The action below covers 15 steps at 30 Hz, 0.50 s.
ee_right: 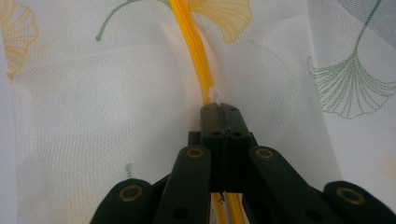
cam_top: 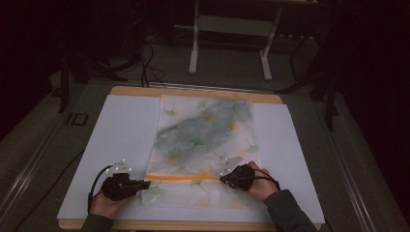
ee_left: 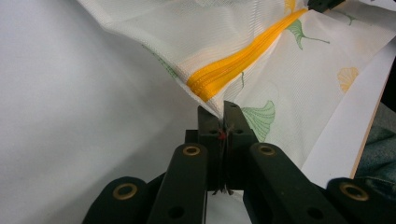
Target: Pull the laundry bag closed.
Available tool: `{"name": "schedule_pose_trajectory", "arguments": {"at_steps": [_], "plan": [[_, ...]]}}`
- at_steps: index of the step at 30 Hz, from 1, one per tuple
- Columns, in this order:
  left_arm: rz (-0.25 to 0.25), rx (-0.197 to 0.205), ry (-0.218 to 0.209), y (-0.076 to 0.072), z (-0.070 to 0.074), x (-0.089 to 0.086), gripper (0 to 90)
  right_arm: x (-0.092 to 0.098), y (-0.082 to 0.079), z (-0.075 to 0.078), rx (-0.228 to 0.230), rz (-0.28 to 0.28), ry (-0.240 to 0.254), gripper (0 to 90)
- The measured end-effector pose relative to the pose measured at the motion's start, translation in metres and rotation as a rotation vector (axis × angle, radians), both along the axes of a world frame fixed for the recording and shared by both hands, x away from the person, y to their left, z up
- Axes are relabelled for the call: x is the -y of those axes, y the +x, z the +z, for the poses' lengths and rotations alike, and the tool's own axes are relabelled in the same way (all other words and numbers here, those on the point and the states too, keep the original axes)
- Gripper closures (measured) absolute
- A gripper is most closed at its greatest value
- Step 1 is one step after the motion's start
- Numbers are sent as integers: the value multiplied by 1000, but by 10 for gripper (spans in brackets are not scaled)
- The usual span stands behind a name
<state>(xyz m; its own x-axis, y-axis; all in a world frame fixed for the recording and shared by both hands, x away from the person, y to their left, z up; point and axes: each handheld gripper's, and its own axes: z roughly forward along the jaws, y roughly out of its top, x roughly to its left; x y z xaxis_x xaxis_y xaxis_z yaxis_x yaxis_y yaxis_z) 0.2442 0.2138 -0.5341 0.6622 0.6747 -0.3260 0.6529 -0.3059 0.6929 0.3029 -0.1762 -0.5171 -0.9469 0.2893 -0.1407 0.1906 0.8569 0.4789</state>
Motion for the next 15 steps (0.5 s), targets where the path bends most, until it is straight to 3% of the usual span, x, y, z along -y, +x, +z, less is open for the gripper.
{"name": "schedule_pose_trajectory", "arguments": {"at_steps": [15], "plan": [[0, -1, 1, 0, 0, 0, 886, 10, 0, 2, -2, -4, -13, 900]]}}
